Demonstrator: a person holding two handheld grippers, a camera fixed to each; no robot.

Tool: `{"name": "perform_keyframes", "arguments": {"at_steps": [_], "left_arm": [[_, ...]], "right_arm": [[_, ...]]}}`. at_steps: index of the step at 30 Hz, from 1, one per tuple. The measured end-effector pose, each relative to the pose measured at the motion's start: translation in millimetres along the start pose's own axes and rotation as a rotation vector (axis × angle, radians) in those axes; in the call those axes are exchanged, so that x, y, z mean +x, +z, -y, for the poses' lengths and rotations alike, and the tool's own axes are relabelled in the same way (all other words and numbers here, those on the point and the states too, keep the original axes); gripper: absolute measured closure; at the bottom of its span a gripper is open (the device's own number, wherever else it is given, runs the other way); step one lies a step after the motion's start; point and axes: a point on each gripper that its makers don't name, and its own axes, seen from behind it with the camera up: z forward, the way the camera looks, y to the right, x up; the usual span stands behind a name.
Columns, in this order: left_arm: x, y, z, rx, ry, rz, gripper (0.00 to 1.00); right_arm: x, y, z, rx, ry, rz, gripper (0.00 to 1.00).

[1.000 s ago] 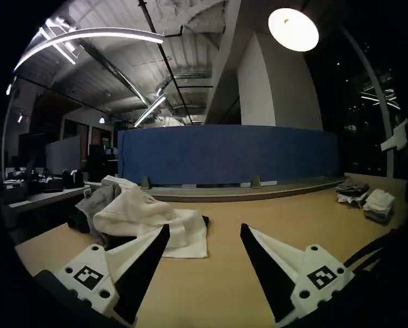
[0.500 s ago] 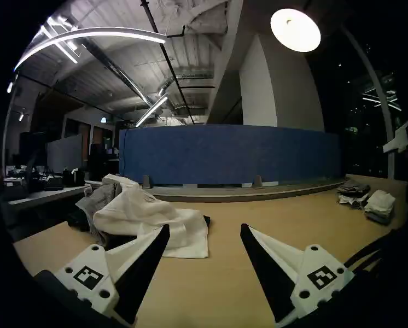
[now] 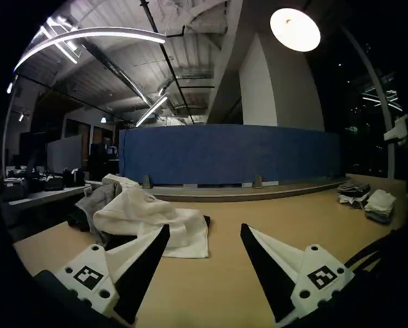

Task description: Fold towel

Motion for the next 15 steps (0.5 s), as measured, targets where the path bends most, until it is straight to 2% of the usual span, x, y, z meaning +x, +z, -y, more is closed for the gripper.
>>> {"name": "perform_keyframes", "arguments": {"at_steps": [6,15], "left_arm": [[0.3,-0.5,-1.1,0.000,0.001,0.000,0.04],[0.6,-0.3,-1.9,0.000,0.001,0.000,0.04]], "right_arm": [[8.8,-4.1,-19.9,-0.013,-0.017,-0.037,0.00],[13.9,-3.7,-44.6,-0.022,0.031,-0.089,0.00]]}}
